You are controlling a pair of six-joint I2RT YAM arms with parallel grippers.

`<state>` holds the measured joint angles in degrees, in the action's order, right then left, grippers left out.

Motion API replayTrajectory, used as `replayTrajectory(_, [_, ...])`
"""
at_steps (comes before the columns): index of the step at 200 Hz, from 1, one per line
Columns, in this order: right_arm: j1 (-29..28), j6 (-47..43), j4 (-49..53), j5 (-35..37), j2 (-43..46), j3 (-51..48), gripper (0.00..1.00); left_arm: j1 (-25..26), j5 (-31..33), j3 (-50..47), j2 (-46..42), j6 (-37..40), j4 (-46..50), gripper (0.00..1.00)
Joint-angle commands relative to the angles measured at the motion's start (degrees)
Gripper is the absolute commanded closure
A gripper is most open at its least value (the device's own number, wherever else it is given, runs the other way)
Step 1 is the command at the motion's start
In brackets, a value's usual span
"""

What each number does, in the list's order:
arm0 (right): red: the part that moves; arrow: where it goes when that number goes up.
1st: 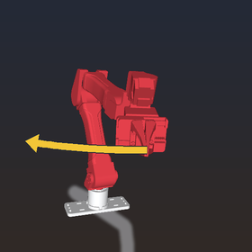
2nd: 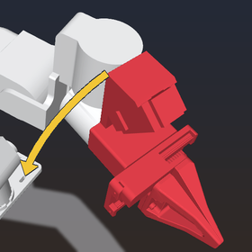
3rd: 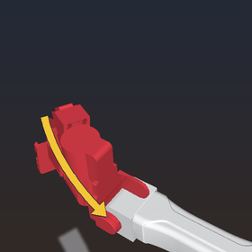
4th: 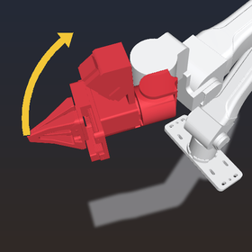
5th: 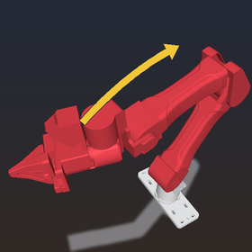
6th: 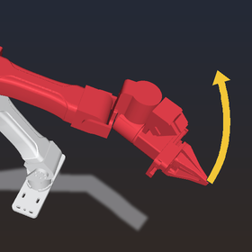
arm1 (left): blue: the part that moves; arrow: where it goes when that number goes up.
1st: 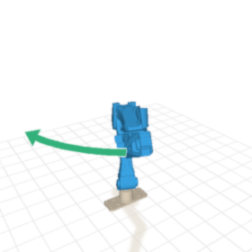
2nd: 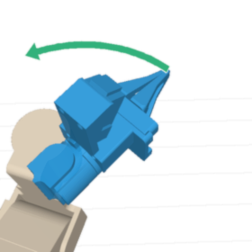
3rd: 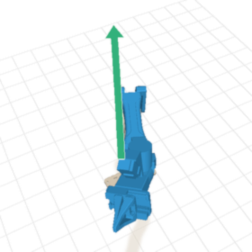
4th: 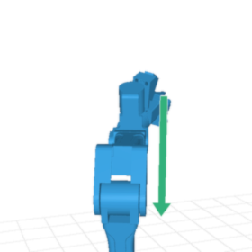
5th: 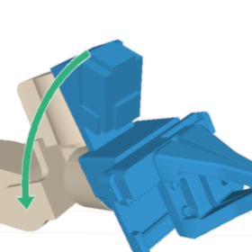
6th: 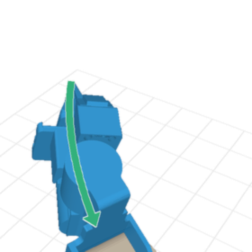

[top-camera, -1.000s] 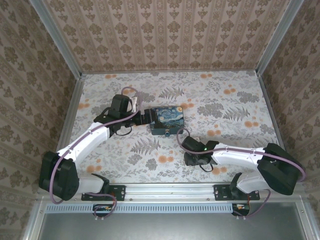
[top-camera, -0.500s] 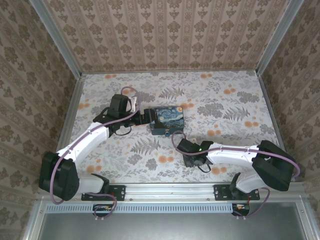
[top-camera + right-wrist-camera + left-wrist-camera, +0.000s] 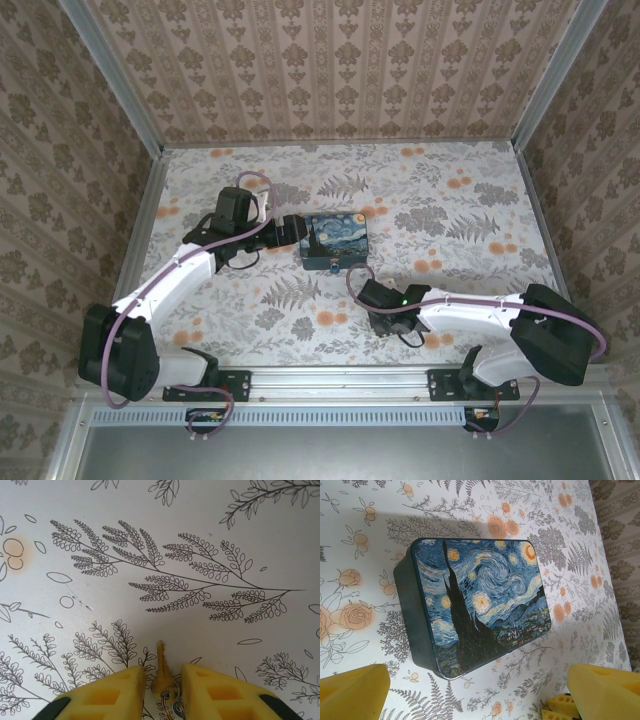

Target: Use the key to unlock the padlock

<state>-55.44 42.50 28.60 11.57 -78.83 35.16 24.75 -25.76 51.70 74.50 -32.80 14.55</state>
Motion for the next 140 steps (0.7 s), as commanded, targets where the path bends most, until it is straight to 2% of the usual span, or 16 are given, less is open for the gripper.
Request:
replayTrajectory(1, [-0.9,0.8,7.5,-5.5,-1.2,-3.7,0.64,-0.1,-1.0,-0.3,-1.2,-0.2,-0.6,0.00])
replayTrajectory(36, [-0.8,1.3,8.1,-5.5,2.0,-4.5,0.64,-0.1,-1.0,-0.1,-0.8,-0.3,-0.6,0.00])
replayTrajectory(70, [-0.6,2.0,7.1,-6.0,3.2,-6.0,0.70,-0.1,-1.3,0.1,-0.4,-0.8,-0.9,0.00])
replayTrajectory(100, [-0.2,1.8,6.3,-6.1,2.6,-5.8,0.82,-0.1,-1.7,0.2,0.2,-1.3,-1.3,0.00])
replayTrajectory(132, [0.0,2.1,4.4,-6.5,1.4,-5.6,1.00,-0.1,-2.0,0.0,0.8,-1.6,-1.9,0.00])
replayTrajectory(140, [0.1,2.2,3.8,-6.6,1.3,-5.6,1.00,-0.1,-2.1,0.0,1.0,-1.6,-2.0,0.00])
